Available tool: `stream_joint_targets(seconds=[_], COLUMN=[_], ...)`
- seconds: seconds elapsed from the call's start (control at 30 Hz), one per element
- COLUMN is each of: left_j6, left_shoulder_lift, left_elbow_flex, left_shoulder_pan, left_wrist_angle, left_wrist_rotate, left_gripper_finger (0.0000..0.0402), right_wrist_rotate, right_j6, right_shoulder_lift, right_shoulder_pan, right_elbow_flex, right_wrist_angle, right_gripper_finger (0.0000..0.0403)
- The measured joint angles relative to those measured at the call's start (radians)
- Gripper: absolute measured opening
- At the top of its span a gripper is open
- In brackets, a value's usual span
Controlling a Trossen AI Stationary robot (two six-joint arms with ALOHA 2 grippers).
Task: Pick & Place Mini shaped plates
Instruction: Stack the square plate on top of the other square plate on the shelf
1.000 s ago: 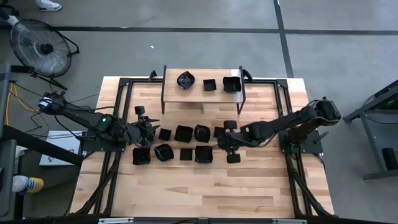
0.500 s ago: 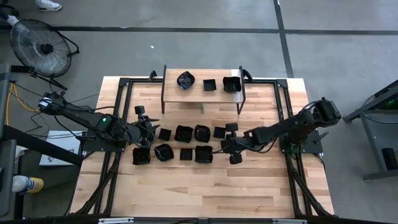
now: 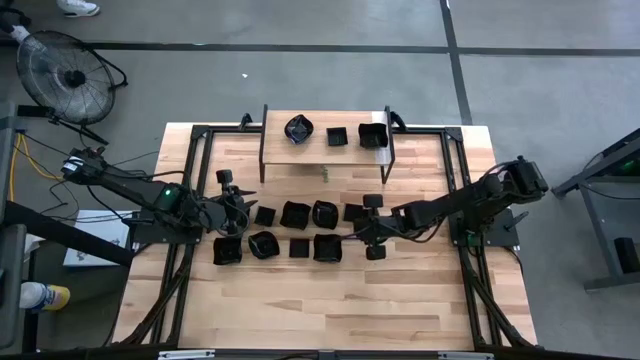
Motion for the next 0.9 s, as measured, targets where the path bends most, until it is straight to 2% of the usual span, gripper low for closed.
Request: stream_joint_targets(seconds=[0.1,0.47,0.9], left_j6=[0.000,0.000,0.001], left_shoulder_lift=[0.000,0.000,0.000], left_elbow_flex=[0.000,0.000,0.000], left_shoulder_pan=[0.000,0.000,0.000], left_wrist_angle=[0.000,0.000,-0.001], left_wrist_rotate=[-0.001,-0.009,-0.011], left_gripper_finger=[0.0103,0.0103,0.0103], right_wrist_rotate=[-0.001,-0.004,0.026], right_j6=[-0.002,-0.003,-0.002], right_shoulder_lift=[0.001,0.010,0.111], right_shoulder_pan=[-0.008,-0.025,-0.025], right_elbow_flex=[0.000,0.001,0.001], right_wrist_angle=[0.019,0.073,0.100], right_gripper_finger=[0.0180,0.0173,0.0172])
